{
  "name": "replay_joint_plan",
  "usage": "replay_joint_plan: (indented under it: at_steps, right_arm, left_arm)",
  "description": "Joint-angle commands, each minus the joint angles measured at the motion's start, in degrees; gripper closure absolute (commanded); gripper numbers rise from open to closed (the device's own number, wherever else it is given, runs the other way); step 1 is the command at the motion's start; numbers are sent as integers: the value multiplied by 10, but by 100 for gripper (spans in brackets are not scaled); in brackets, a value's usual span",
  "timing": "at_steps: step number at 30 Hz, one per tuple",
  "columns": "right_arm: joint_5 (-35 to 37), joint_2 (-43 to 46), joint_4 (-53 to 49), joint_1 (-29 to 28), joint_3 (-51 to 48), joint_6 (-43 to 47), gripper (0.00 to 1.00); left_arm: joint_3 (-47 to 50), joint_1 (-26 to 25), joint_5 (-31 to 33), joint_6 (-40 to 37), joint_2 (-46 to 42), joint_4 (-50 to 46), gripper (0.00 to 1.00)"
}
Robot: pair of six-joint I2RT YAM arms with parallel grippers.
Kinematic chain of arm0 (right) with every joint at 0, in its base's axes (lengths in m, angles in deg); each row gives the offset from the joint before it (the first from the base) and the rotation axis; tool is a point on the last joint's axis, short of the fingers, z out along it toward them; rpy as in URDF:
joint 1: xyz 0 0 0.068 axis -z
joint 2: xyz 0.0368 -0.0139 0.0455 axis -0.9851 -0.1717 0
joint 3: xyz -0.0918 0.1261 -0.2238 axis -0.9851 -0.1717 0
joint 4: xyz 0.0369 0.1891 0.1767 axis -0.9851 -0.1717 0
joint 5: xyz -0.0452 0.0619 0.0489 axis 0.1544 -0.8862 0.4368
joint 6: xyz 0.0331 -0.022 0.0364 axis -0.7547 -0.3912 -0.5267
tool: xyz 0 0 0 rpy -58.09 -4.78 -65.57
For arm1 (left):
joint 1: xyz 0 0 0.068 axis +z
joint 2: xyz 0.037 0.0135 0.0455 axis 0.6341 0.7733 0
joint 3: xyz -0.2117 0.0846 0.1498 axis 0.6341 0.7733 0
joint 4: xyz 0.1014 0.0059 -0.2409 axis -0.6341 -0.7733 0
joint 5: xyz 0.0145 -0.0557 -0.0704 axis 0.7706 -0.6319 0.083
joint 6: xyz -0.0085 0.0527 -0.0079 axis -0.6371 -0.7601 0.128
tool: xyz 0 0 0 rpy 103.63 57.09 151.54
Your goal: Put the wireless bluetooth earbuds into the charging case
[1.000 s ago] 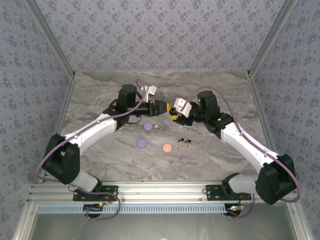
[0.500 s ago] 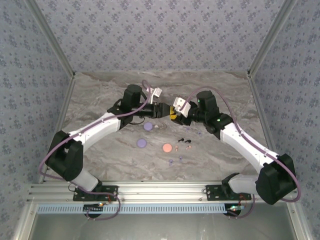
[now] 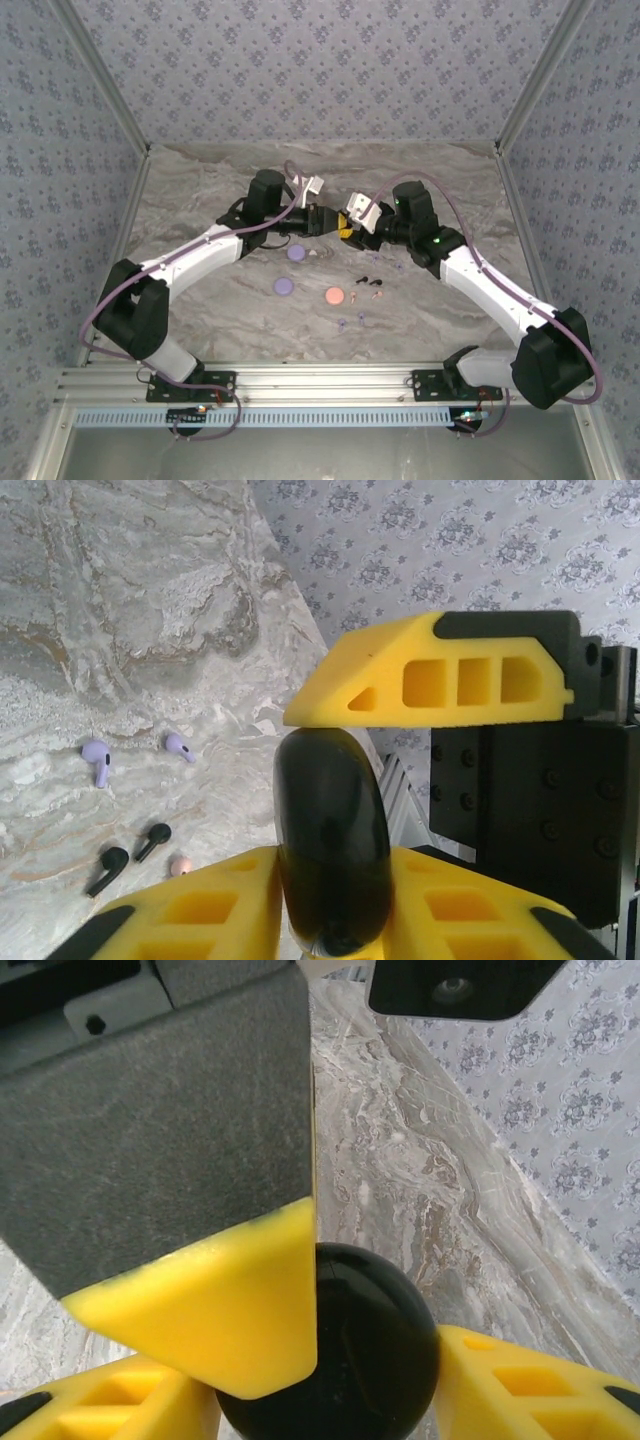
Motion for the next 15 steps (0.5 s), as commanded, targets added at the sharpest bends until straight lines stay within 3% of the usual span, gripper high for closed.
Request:
replay_joint_plan:
  at_steps: [1,8,12,15]
  right_arm:
    - [-3,4,-12,-6,14,-21,40]
    - [-26,62,-32,20,0,-56,17]
    - [-48,115,-25,43,-27,-88,12]
    - [-66,157,3,69,-58,-127,10]
  left_arm:
    - [1,-5,2,-10,-7,29,76]
    - [25,-4,45,-71,-41,69,80]
    - [44,-4,85,-163,-68,83,83]
    - [79,-5,91,-223,-87,150,89]
